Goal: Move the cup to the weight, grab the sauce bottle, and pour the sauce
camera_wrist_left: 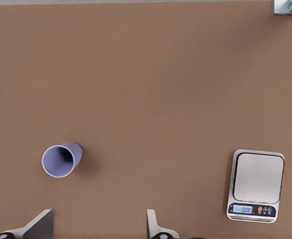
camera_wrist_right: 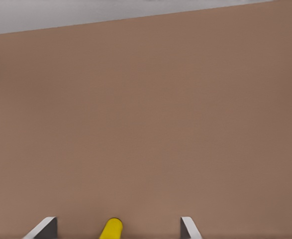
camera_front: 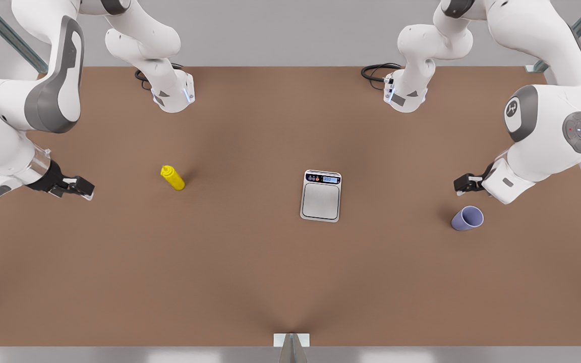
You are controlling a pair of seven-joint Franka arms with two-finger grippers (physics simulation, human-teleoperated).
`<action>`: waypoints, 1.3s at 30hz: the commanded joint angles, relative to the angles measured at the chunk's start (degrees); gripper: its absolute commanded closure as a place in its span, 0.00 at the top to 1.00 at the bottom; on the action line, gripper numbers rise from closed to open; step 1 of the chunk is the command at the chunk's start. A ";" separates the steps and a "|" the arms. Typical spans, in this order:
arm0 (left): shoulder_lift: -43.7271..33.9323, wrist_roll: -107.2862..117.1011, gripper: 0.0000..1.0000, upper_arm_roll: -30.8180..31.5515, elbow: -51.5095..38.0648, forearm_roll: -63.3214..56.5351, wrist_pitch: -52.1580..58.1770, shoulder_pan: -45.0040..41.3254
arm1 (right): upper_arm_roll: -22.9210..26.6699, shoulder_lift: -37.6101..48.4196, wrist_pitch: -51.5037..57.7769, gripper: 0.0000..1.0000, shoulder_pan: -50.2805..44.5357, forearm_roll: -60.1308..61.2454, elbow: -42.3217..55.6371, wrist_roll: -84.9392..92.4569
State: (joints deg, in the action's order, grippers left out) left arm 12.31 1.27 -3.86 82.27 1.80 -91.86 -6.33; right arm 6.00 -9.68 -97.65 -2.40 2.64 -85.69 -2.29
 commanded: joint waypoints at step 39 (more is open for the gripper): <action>17.84 -28.43 0.21 -3.08 24.17 5.32 -36.11 16.70 | 0.07 0.01 0.44 1.00 0.11 0.09 0.00 0.00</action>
State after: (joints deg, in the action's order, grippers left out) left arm 30.15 -27.16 -6.94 106.43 7.14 -127.90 10.37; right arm 6.03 -9.67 -97.20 -2.32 2.72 -85.62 -2.29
